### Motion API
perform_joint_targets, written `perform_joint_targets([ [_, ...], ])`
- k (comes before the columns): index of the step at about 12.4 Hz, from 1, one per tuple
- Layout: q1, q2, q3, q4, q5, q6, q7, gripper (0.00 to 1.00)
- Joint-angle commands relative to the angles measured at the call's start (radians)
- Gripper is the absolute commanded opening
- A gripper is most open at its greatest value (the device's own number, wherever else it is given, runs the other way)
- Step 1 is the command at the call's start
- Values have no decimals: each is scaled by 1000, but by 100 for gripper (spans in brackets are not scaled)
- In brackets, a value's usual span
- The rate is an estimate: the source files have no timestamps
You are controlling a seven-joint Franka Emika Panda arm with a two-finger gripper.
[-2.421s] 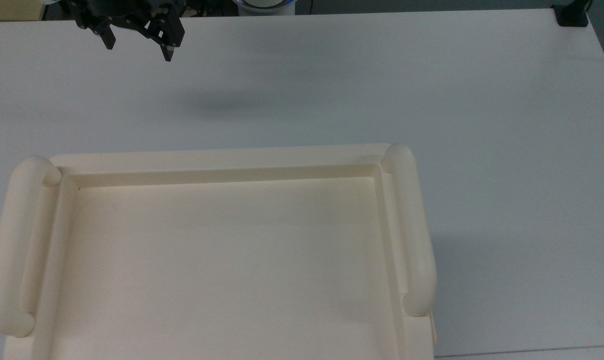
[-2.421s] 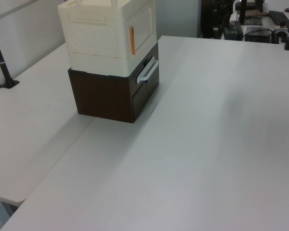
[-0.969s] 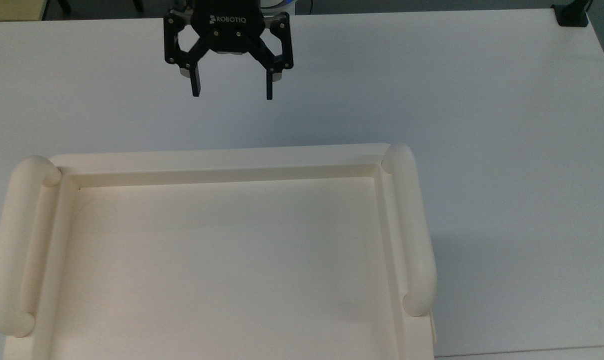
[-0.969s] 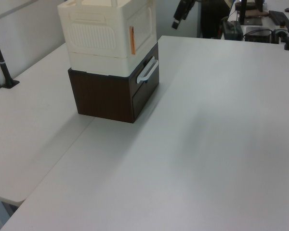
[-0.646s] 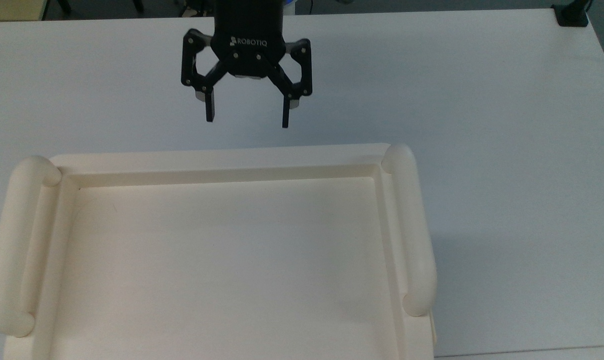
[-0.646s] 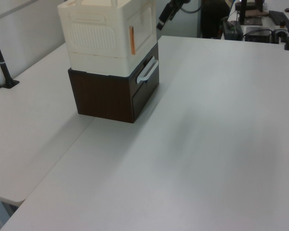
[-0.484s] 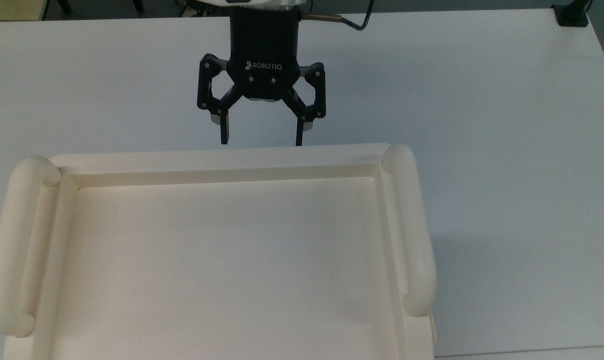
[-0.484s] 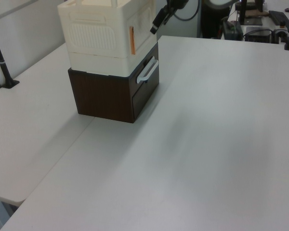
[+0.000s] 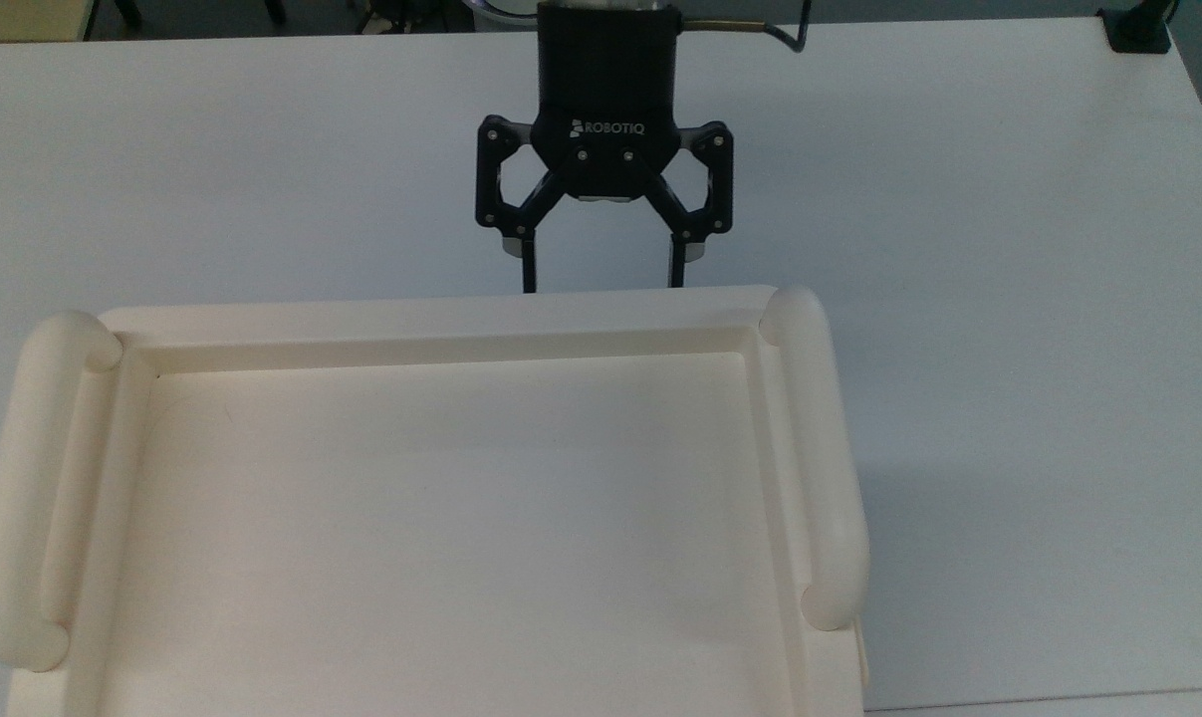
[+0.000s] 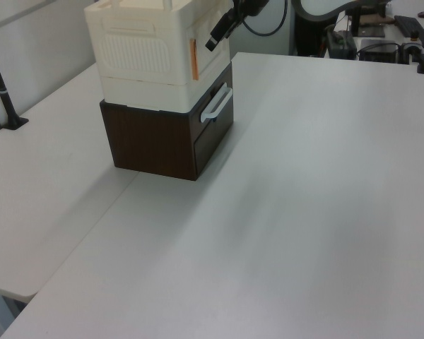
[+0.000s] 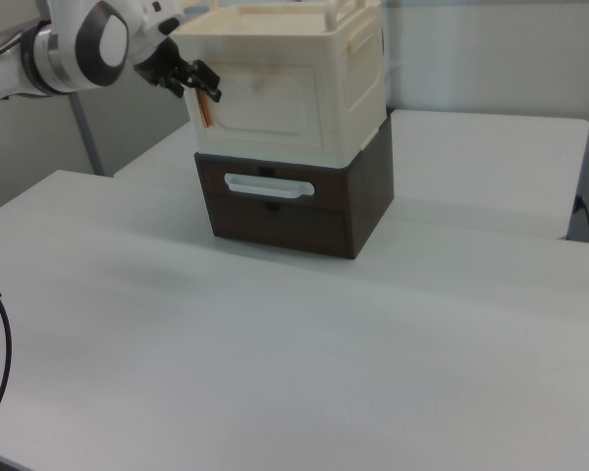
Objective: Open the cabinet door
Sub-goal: 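Move the open gripper toward the cream cabinet door's edge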
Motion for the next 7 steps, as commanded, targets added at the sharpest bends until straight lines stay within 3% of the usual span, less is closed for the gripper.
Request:
perform_joint_targets([
  [1,43,-1,-15,1,-49,6,69,86],
  [3,48,23,-15,25,-100,9,128,77],
  [7,48,82,-15,76,-195,24,181,77],
])
